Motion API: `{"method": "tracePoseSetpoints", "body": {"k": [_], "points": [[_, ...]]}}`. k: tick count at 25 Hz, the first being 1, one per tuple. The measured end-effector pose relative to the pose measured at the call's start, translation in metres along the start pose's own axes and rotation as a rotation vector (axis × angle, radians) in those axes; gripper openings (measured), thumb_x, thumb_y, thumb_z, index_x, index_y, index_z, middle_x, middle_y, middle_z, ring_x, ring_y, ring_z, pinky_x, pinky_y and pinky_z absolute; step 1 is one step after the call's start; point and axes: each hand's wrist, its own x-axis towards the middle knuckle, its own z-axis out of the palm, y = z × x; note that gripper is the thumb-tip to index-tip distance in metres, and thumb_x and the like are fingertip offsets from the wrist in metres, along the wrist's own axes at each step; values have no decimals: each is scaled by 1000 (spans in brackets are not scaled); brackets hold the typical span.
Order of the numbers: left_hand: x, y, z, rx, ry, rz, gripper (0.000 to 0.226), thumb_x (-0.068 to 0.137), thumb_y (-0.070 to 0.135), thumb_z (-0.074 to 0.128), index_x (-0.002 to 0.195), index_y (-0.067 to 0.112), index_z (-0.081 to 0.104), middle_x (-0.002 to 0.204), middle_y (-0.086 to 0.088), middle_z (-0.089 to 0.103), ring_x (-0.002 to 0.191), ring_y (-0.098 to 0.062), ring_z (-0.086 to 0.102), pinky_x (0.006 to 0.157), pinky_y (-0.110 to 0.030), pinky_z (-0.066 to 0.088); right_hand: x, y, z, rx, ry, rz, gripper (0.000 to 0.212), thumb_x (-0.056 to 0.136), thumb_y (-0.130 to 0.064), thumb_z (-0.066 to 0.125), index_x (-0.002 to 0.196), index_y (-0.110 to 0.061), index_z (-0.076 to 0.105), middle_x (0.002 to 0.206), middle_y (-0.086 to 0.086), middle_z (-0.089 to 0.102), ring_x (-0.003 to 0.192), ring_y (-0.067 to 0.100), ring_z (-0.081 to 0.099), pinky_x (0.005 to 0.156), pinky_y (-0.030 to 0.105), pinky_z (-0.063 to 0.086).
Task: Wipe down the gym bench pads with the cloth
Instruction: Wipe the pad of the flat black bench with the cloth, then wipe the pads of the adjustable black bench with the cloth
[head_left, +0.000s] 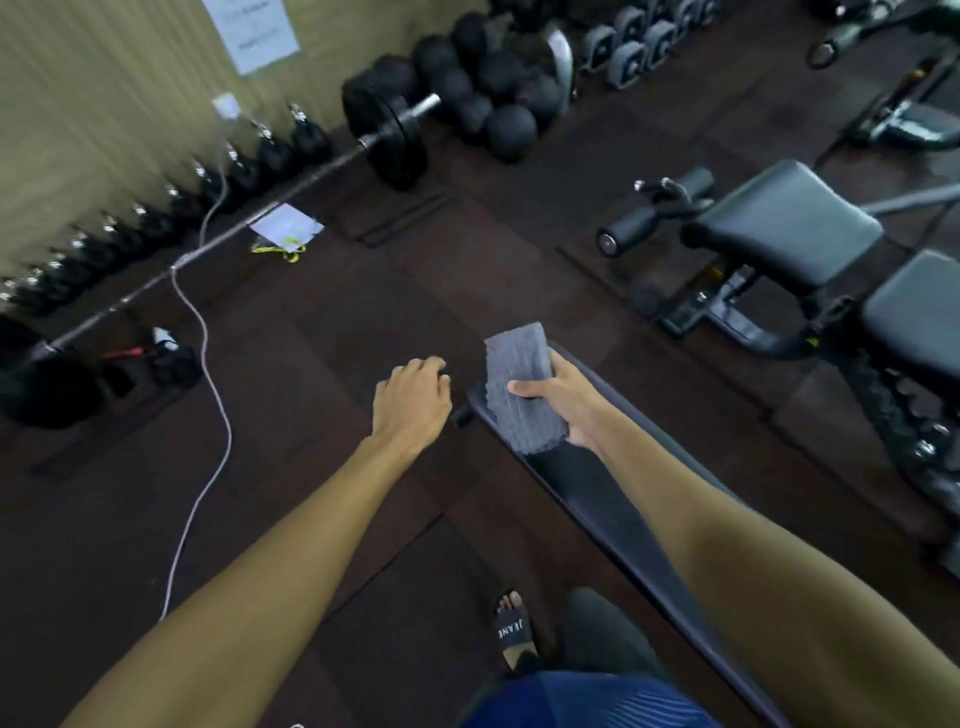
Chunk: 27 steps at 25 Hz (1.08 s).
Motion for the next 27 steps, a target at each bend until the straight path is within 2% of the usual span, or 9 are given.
{"method": "tracePoseSetpoints", "body": {"k": [3,7,13,18,21,24,27], "points": [[30,-53,-28,-21,23,-82,34,102,28,39,131,20,56,128,-6,61,117,-29,55,94,-43,42,47,-27,55,-76,-45,2,47,86,-5,73,128,-17,55,120,9,68,106,29,67,88,49,57],[96,-110,-54,-47,46,-146,34,102,28,40,131,20,55,129,-5,61,118,-28,56,95,-43,43,127,-65,111,-141,-89,-20,43,87,-6,73,125,-16,56,117,10,68,103,30,68,84,48,58],[255,-164,-100,-17,50,-144,34,102,29,41,132,21,54,130,-4,60,119,-28,55,96,-44,41,277,-137,171,-124,-102,-38,45,87,-5,73,127,-14,55,118,11,67,105,30,67,88,51,56],[386,-173,-146,30,22,-33,34,102,30,40,132,22,53,129,-2,59,119,-26,54,96,-41,40,368,-214,185,-107,13,-66,45,84,-4,74,124,-14,55,118,12,67,105,31,66,93,54,54],[472,-166,-160,35,-5,73,35,102,30,38,133,22,52,129,-1,59,120,-25,53,96,-41,40,424,-255,176,-70,104,-91,42,85,-2,72,121,-15,56,117,11,67,103,29,67,92,51,55],[567,-151,-169,60,-39,220,35,102,30,39,134,22,52,130,-1,59,121,-25,52,97,-42,39,480,-291,161,2,216,-128,42,86,0,70,122,-14,55,117,12,67,100,27,67,85,45,57],[655,-116,-179,96,-75,371,36,102,30,39,134,21,53,129,-2,60,119,-25,54,96,-42,41,519,-328,139,97,354,-158,47,85,3,68,128,-9,53,120,15,66,105,32,67,86,49,58]]}}
